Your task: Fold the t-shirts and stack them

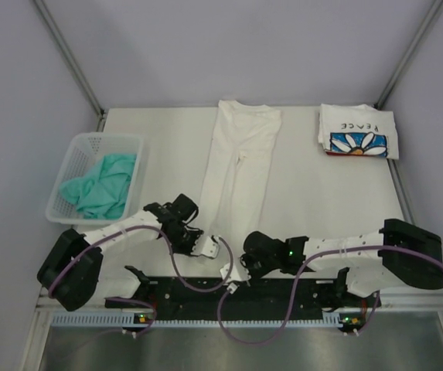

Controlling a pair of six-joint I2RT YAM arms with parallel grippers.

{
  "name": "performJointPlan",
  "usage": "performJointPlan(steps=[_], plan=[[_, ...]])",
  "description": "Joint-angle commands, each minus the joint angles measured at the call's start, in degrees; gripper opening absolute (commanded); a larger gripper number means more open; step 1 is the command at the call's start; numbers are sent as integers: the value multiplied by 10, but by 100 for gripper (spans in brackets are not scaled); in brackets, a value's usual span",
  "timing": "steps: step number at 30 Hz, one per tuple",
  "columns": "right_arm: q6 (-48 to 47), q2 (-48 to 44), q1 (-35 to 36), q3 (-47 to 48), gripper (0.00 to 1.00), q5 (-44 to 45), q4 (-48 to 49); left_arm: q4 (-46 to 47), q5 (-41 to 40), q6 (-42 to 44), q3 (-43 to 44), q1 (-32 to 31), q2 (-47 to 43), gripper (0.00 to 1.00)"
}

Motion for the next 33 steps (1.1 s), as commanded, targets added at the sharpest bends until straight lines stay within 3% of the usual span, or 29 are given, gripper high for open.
performJointPlan(steps=[1, 7, 14, 21, 25, 33], plan=[[15, -70, 7, -25, 0, 8, -4, -35, -13, -45, 7, -5, 18, 0], [102, -118, -74, -20, 0, 63, -1, -60, 16, -113, 103, 1, 8, 0], [170, -121, -208, 23, 0, 43, 76, -103, -13, -172, 269, 62, 110, 0], [188, -2, -375, 128, 0, -9, 118, -128, -32, -232, 508, 139, 262, 0], [188, 83, -418, 206, 0, 0, 107, -155, -36, -240, 648, 153, 370, 0], [151, 188, -447, 299, 0, 70, 76, -155, -67, -244, 790, 158, 511, 0]])
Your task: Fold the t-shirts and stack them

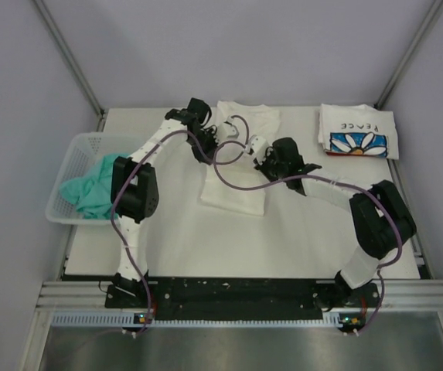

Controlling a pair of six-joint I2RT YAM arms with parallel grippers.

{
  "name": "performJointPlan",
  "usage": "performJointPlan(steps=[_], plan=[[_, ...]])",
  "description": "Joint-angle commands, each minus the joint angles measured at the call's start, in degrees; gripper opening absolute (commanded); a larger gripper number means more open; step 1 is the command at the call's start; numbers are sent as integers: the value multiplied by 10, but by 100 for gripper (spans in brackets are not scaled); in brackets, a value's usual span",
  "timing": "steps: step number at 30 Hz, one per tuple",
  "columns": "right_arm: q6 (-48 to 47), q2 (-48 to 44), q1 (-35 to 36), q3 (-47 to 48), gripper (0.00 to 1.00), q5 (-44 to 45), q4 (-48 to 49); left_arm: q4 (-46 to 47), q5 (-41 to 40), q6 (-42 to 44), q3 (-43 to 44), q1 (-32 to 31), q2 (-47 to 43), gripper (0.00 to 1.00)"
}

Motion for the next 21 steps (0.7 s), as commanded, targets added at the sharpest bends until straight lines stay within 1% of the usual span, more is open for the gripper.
performJointPlan(steps=[1, 8, 10, 11, 12, 14, 16, 17, 18, 19, 20, 21], plan=[[-31, 38, -7, 60, 0, 40, -5, -22, -29, -16, 64, 0, 47, 0], [-48, 85, -20, 87, 0, 67, -7, 12, -40, -42, 72, 0, 77, 0], [-54, 98, -23, 94, 0, 67, -3, 25, -42, -49, 72, 0, 83, 7], [-52, 107, -24, 98, 1, 89, 2, 32, -45, -57, 72, 0, 85, 11], [-50, 119, -25, 109, 7, 106, 8, 44, -52, -65, 74, 0, 90, 13], [-44, 145, -29, 138, 15, 148, 8, 69, -100, -88, 88, 1, 100, 16], [-24, 172, -41, 179, 25, 200, -1, 97, -152, -112, 131, 5, 119, 27], [-14, 179, -44, 205, 29, 212, -15, 100, -168, -124, 161, 11, 126, 30], [1, 182, -55, 232, 31, 212, -42, 97, -173, -136, 196, 19, 137, 37], [12, 177, -61, 246, 33, 204, -58, 89, -164, -150, 222, 30, 141, 41], [19, 166, -64, 252, 34, 187, -67, 78, -149, -159, 241, 38, 138, 43], [20, 146, -65, 247, 34, 170, -69, 75, -126, -162, 240, 44, 129, 45]])
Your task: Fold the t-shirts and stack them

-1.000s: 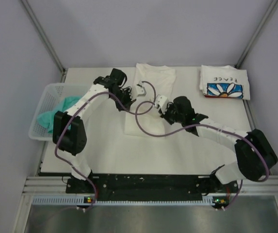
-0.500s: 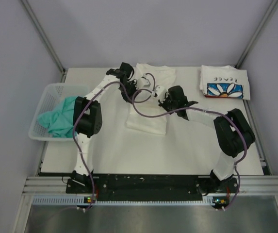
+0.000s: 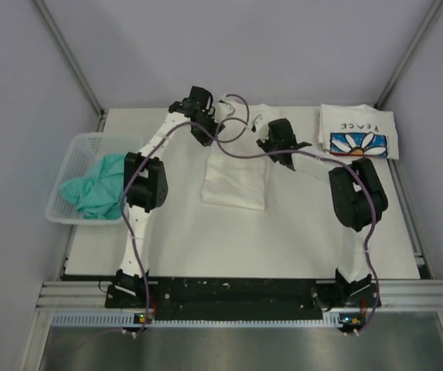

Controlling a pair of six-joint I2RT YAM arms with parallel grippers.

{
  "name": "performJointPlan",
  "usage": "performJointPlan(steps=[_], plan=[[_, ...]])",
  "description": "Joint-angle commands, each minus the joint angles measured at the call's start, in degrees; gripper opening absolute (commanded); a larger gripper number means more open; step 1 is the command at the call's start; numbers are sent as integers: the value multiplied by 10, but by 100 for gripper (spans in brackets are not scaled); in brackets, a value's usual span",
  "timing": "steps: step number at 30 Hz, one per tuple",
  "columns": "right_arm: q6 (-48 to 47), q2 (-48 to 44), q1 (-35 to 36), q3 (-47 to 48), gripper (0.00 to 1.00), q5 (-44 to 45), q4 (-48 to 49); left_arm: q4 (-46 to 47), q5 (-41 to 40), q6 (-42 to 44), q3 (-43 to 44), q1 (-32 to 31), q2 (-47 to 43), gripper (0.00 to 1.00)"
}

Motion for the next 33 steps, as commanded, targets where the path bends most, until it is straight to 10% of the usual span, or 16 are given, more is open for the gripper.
performJointPlan(steps=[1, 9, 24, 30, 33], plan=[[36, -67, -26, 40, 34, -18, -14, 14, 28, -40, 49, 33, -36, 46], [-202, -279, 65, -215, 43, -198, -16, -26, 249, 216, -277, 2, -258, 47], [-248, -209, 161, -289, 48, -158, -28, 3, 156, 267, -481, -84, -258, 55], [-219, -185, 161, -288, 4, -116, -26, 38, 115, 245, -502, -89, -243, 48], [-205, -198, 161, -295, 0, -106, -31, 52, 103, 233, -510, -90, -242, 30]])
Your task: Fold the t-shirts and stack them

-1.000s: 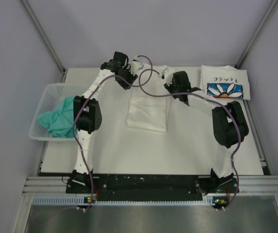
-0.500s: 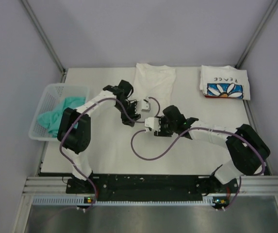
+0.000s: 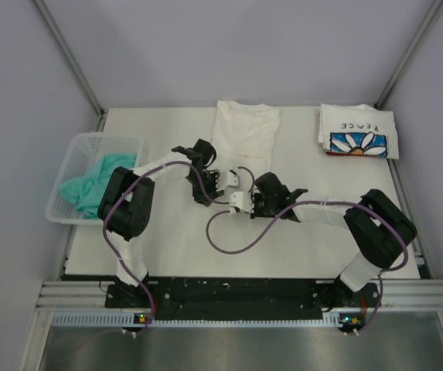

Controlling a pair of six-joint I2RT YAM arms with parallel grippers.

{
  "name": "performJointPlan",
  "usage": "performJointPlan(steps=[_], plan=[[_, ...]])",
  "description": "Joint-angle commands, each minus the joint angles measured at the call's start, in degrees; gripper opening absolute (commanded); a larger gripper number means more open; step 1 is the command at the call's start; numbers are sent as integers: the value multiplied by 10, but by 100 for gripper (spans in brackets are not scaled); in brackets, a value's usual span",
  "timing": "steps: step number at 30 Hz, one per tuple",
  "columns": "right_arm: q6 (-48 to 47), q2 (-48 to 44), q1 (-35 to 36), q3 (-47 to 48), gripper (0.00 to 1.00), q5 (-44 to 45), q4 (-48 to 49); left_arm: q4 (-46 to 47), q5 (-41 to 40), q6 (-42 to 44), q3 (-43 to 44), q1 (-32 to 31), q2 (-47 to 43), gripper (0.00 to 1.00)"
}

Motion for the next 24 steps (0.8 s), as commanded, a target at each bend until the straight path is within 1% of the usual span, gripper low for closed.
performJointPlan(steps=[1, 3, 7, 10, 15, 19, 20, 24], plan=[[39, -5, 0, 2, 0, 30, 0, 16, -31, -4, -21, -14, 4, 20], [54, -23, 1, -2, 0, 29, -5, 3, -41, -15, -13, -16, 7, 0], [71, -69, 11, -14, 0, 29, -24, -31, -40, -21, -18, -15, -14, 0], [67, -110, 45, -17, 0, 36, -74, -59, -15, -25, -35, -15, -55, 0], [79, -186, 128, -22, 0, 63, -179, -111, 47, -30, -89, -16, -154, 0], [112, -264, 193, -17, 0, 49, -242, -162, 81, -37, -130, -17, -234, 0], [122, -281, 209, -12, 0, 30, -254, -183, 84, -39, -136, -17, -251, 0], [167, -333, 271, 19, 0, 23, -307, -265, 112, -23, -150, -27, -331, 0]])
